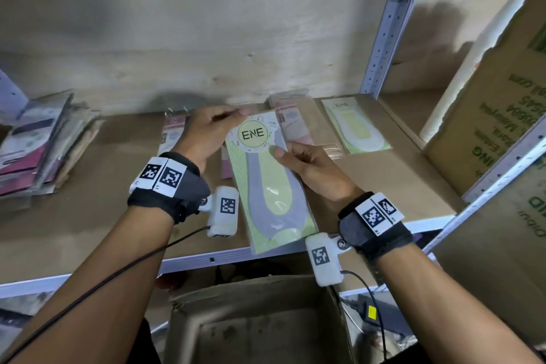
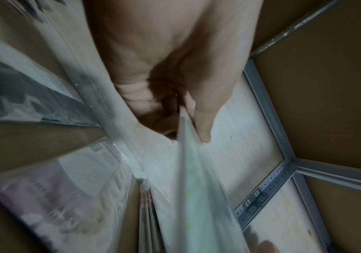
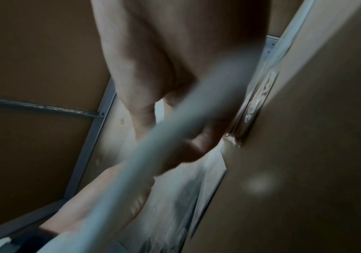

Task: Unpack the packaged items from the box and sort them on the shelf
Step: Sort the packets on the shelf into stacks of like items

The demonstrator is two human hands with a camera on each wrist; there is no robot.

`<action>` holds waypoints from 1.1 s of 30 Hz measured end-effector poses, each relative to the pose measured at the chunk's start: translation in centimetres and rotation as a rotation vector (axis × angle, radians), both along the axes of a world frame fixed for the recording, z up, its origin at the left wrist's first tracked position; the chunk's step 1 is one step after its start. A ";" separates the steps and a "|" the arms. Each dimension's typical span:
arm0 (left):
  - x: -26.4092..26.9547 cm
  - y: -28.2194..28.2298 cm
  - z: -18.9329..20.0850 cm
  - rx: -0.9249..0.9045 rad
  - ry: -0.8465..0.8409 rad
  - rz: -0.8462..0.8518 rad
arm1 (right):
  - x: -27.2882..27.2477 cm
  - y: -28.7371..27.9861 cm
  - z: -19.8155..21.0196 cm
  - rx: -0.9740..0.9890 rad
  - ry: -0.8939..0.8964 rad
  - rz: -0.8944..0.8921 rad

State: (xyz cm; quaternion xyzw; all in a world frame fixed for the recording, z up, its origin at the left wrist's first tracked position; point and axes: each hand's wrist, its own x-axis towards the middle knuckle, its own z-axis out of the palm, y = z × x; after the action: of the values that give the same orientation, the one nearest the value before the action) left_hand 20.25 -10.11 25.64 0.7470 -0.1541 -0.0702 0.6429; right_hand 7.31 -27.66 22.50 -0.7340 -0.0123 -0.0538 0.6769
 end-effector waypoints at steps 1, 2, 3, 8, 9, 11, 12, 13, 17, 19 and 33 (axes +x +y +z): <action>0.3 0.3 -0.1 -0.024 -0.006 0.045 | 0.1 -0.1 -0.3 0.012 0.010 0.025; 0.5 0.7 -0.1 -0.052 -0.004 0.102 | 0.0 -0.1 -0.5 0.020 0.026 0.056; 0.8 1.2 -0.2 -0.078 0.005 0.167 | 0.0 -0.2 -0.6 0.031 0.048 0.097; 1.7 3.6 -0.6 -0.146 0.138 0.309 | -0.4 -0.7 -0.9 0.041 0.111 0.254; 1.7 3.8 -0.7 -0.157 0.187 0.291 | -0.4 -0.8 -0.9 0.054 0.100 0.267; 1.5 3.9 -0.7 -0.211 0.304 0.237 | -0.4 -0.9 -0.9 0.104 0.086 0.300; 1.4 3.9 -0.7 -0.253 0.368 0.207 | -0.4 -0.9 -0.9 0.128 0.084 0.311; 1.4 4.0 -0.7 -0.286 0.424 0.186 | -0.4 -1.0 -1.0 0.146 0.086 0.317; 1.5 4.4 -0.8 -0.390 0.467 0.217 | -0.7 -0.7 -1.3 0.250 0.103 0.289; 1.0 4.1 -0.6 -0.388 0.444 0.175 | -0.6 -0.6 -1.2 0.327 0.101 0.211; -3.2 -2.7 0.0 -0.019 0.245 -0.222 | 1.7 -3.5 0.4 0.252 0.052 -0.171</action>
State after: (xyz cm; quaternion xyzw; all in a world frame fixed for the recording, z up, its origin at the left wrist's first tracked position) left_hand 17.08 -12.79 25.69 0.7053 -0.1568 -0.2298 0.6520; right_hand 9.04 -31.14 22.86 -0.6429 0.0748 -0.0935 0.7566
